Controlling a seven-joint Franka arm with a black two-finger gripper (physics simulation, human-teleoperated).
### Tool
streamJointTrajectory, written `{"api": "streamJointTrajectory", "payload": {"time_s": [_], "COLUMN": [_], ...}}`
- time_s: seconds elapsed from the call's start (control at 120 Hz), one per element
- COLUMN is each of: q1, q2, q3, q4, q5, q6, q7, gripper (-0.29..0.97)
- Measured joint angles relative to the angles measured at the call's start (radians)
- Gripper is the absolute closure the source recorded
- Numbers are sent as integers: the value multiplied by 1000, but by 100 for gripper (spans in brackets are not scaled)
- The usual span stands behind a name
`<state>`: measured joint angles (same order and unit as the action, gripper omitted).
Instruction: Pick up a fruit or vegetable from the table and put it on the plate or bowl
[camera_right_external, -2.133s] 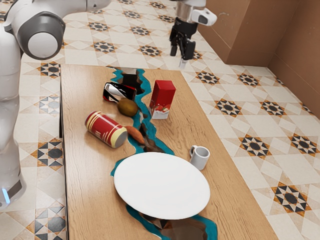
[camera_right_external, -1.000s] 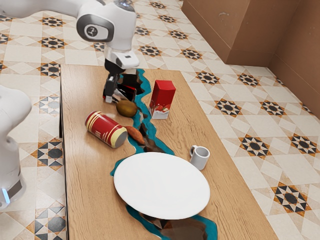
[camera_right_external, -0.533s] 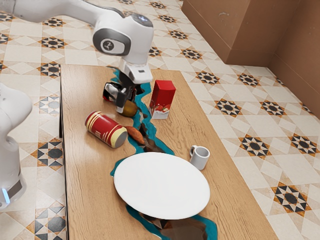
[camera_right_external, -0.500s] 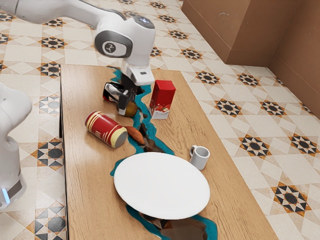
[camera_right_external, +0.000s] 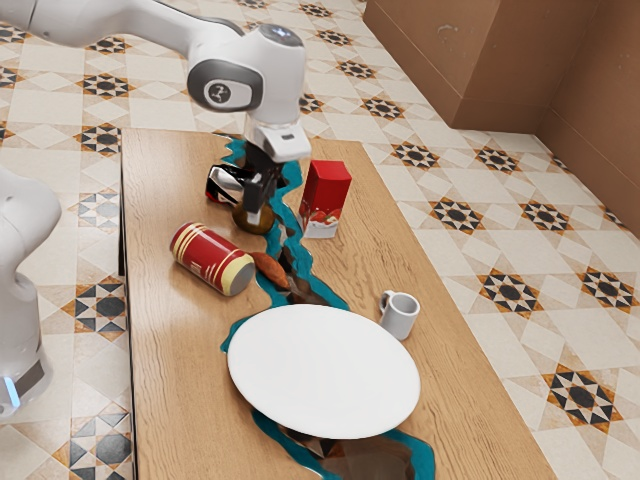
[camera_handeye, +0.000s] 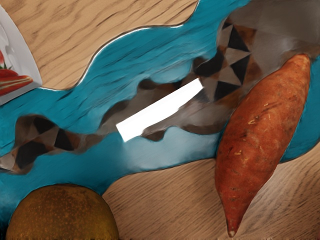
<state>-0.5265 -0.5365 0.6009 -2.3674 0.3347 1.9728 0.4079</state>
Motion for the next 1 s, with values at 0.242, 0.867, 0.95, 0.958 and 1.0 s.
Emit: {"api": "streamJointTrajectory", "payload": {"time_s": [0.242, 0.867, 0.95, 0.958, 1.0], "q1": [-1, -10, -11, -11, -13], "q2": [8, 43, 46, 46, 47], "q3": [49, 115, 128, 129, 136], "q4": [-1, -41, -42, -42, -44], "q5": [5, -3, -5, -5, -5], "q6": [9, 84, 87, 87, 89], "q7": [14, 30, 31, 31, 32], "gripper": [0, 0, 0, 0, -1]}}
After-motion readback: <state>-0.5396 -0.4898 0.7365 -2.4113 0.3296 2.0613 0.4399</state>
